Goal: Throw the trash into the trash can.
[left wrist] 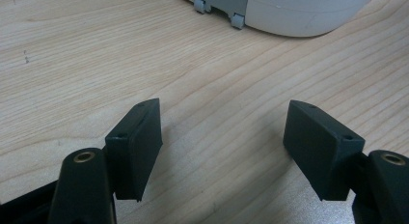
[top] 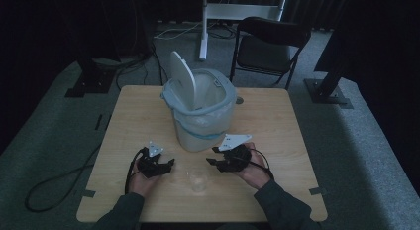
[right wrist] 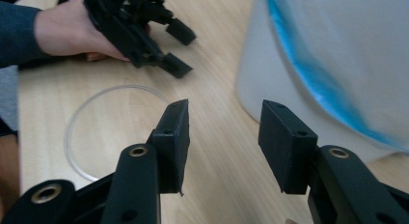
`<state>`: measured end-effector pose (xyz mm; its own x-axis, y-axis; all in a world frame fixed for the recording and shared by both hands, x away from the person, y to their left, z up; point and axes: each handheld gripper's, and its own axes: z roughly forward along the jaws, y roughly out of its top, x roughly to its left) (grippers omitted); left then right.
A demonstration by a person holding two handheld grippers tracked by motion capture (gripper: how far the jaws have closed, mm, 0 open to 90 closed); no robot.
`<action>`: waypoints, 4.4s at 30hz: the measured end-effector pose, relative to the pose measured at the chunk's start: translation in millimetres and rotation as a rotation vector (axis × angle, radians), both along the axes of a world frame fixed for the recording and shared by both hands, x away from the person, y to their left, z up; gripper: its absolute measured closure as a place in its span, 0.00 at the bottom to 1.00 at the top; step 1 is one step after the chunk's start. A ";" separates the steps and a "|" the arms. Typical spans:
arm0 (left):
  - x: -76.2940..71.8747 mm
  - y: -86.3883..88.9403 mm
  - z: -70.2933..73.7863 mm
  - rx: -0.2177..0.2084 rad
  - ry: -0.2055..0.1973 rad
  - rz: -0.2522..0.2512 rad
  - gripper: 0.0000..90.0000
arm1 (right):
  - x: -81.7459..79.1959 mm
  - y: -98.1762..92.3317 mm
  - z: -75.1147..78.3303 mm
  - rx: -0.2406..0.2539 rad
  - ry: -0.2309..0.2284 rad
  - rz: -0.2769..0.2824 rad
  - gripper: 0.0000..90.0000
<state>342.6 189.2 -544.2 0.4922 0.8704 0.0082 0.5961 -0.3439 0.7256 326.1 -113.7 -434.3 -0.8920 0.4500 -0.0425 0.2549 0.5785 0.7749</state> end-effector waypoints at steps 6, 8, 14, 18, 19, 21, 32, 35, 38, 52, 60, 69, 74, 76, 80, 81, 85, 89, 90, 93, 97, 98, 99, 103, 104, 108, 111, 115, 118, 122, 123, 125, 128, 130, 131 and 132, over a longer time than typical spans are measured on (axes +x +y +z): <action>0.1 0.0 0.0 0.000 0.000 -0.001 0.34 | -1.0 7.7 -2.9 -0.003 0.018 0.023 0.59; 0.4 -0.1 0.0 0.001 0.000 -0.002 0.34 | -2.0 9.8 -4.0 -0.001 0.024 0.033 0.59; 1.1 -0.6 0.0 0.000 0.000 -0.002 0.34 | -3.3 13.2 -7.5 -0.005 0.043 0.047 0.59; 1.5 -0.9 0.0 0.001 -0.001 -0.003 0.34 | -4.3 14.7 -10.2 -0.014 0.057 0.054 0.59; 1.6 -0.9 0.0 0.001 -0.001 -0.002 0.34 | -4.5 15.1 -11.3 -0.016 0.060 0.055 0.59; 1.6 -1.0 -0.2 0.001 -0.003 -0.002 0.34 | -4.7 15.3 -12.3 -0.019 0.065 0.058 0.61; 1.3 -1.0 -0.1 0.000 -0.002 -0.001 0.34 | -4.5 13.6 -22.4 -0.065 0.105 0.104 0.65; 1.3 -1.0 -0.1 0.001 -0.001 -0.001 0.34 | -4.0 8.8 -25.4 -0.070 0.124 0.108 0.67; 1.3 -1.0 -0.1 0.001 -0.001 -0.001 0.34 | -2.7 4.2 -28.3 -0.078 0.145 0.120 0.71; 1.9 -1.4 -0.1 0.002 -0.002 -0.002 0.34 | 10.3 -20.1 -25.1 -0.092 0.082 0.027 0.96; 1.9 -1.5 -0.2 0.002 -0.003 -0.001 0.34 | 18.8 -36.8 -25.1 -0.079 0.036 -0.084 0.96; 2.4 -1.7 0.0 0.004 -0.002 -0.003 0.34 | 23.3 -44.6 -32.7 -0.155 0.040 -0.108 0.95; 2.7 -1.7 0.0 0.004 -0.001 -0.005 0.34 | 22.9 -48.0 -34.5 -0.186 0.052 -0.099 0.95; 2.7 -1.8 0.0 0.003 -0.001 -0.004 0.34 | 23.8 -51.8 -31.6 -0.172 0.036 -0.121 0.96; 3.0 -1.9 0.0 0.003 -0.002 -0.005 0.34 | 27.4 -61.2 -22.2 -0.134 0.000 -0.185 0.96; 3.0 -2.2 -0.1 0.000 -0.003 -0.002 0.34 | 28.3 -64.0 -19.6 -0.131 -0.010 -0.197 0.96; 3.0 -2.2 0.0 -0.001 0.000 -0.004 0.34 | 30.5 -72.6 -11.6 -0.110 -0.031 -0.241 0.96; 3.2 -2.3 -0.1 -0.001 -0.001 -0.004 0.34 | 32.4 -78.9 -5.9 -0.093 -0.046 -0.267 0.96; 3.2 -2.3 -0.1 -0.001 -0.001 -0.004 0.34 | 32.9 -80.4 -4.6 -0.093 -0.050 -0.272 0.96; 3.3 -2.3 0.0 0.002 -0.002 -0.004 0.34 | 34.4 -83.8 -1.0 -0.082 -0.057 -0.293 0.96; 3.3 -2.3 0.0 0.003 -0.003 -0.005 0.34 | 36.8 -87.7 3.1 -0.071 -0.068 -0.309 0.96; 3.4 -2.3 0.0 0.003 -0.003 -0.005 0.34 | 37.4 -88.9 4.6 -0.069 -0.072 -0.318 0.96; 3.4 -2.3 0.0 0.003 -0.003 -0.005 0.34 | 38.4 -91.1 7.8 -0.063 -0.076 -0.329 0.96; 3.4 -2.3 -0.1 0.001 -0.003 -0.006 0.34 | 39.5 -94.0 13.9 -0.052 -0.088 -0.349 0.96; 3.4 -2.3 -0.1 0.000 -0.002 -0.006 0.34 | 40.1 -95.0 15.2 -0.052 -0.094 -0.348 0.96; 3.3 -2.5 -0.3 0.001 -0.004 -0.003 0.34 | 41.8 -98.1 19.9 -0.043 -0.103 -0.366 0.96; 3.3 -2.5 -0.2 0.000 -0.003 -0.004 0.34 | 42.9 -100.8 22.5 -0.037 -0.108 -0.380 0.96; 3.4 -2.4 -0.2 0.001 -0.003 -0.004 0.34 | 43.8 -103.6 26.3 -0.030 -0.116 -0.396 0.96; 3.5 -2.2 -0.1 0.004 -0.005 -0.006 0.34 | 44.7 -105.1 28.8 -0.025 -0.121 -0.405 0.96; 3.4 -2.4 -0.2 0.002 -0.004 -0.005 0.34 | 45.1 -105.7 31.1 -0.022 -0.128 -0.416 0.96; 3.4 -2.4 -0.1 0.003 -0.004 -0.005 0.34 | 45.5 -106.6 32.3 -0.017 -0.130 -0.422 0.96; 3.4 -2.4 -0.1 0.003 -0.004 -0.005 0.34 | 45.6 -107.0 32.8 -0.016 -0.130 -0.426 0.96; 3.4 -2.3 -0.1 0.003 -0.004 -0.005 0.34 | 46.4 -108.3 34.5 -0.012 -0.131 -0.437 0.96; 3.5 -2.3 -0.1 0.003 -0.003 -0.005 0.34 | 46.8 -108.8 35.1 -0.008 -0.133 -0.440 0.96; 3.4 -2.3 0.1 0.004 -0.002 -0.006 0.34 | 47.4 -109.8 37.5 -0.003 -0.136 -0.446 0.96; 3.4 -2.3 0.1 0.004 -0.002 -0.006 0.34 | 47.6 -110.1 38.3 -0.004 -0.138 -0.446 0.96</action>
